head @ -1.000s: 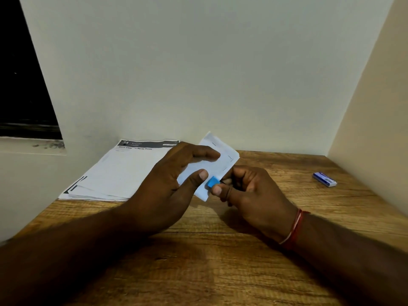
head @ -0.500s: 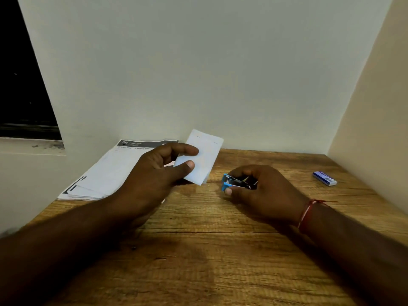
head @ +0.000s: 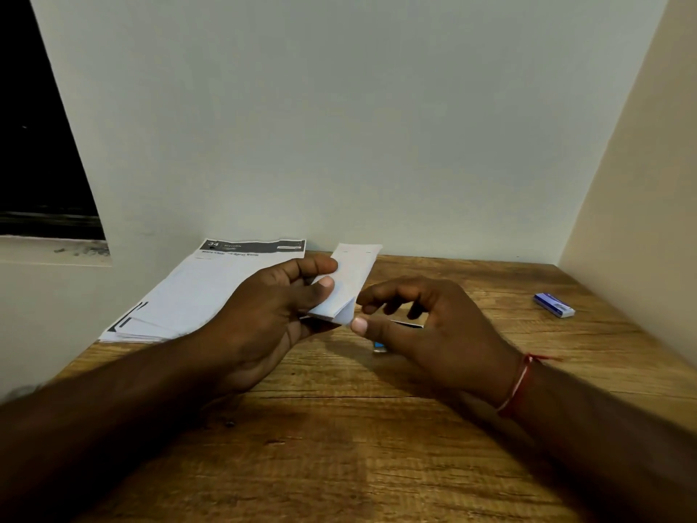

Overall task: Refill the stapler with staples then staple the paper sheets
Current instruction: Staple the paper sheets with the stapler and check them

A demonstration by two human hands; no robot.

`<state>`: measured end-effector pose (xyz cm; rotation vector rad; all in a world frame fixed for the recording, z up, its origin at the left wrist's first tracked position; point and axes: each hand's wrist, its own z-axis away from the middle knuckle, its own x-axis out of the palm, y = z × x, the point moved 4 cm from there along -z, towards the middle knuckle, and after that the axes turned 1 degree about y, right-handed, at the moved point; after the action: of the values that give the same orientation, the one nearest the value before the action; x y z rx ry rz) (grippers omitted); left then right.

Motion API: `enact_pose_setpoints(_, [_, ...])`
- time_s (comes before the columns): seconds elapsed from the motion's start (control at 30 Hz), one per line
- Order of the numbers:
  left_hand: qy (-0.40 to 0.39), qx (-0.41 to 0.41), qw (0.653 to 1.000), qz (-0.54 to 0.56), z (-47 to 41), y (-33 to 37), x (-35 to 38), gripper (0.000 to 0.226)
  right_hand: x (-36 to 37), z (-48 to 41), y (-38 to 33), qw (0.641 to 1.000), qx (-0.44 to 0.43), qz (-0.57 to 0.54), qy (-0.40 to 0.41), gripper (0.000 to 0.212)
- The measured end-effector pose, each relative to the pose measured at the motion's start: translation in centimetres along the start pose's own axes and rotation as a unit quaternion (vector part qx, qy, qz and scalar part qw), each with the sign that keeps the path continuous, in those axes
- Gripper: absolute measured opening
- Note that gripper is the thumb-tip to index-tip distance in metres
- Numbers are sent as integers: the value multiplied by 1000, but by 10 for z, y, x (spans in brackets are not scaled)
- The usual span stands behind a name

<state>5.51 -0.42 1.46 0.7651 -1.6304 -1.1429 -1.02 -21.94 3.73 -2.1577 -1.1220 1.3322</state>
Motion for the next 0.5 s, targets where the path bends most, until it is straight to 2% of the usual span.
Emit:
enact_pose_setpoints(0.07, [-13,-2,1000,-5,1,-2,0,45,4,2,-7,999,-13,-38,15,28])
enact_pose_setpoints(0.23, [-45,11,999,-29,-2,-5,1,49,6,4,-3,992,41,-122,14,1])
enact_pose_setpoints(0.5, [-50,61,984,-161,9,0,6,43,6,4,1,969,121,-212,23,7])
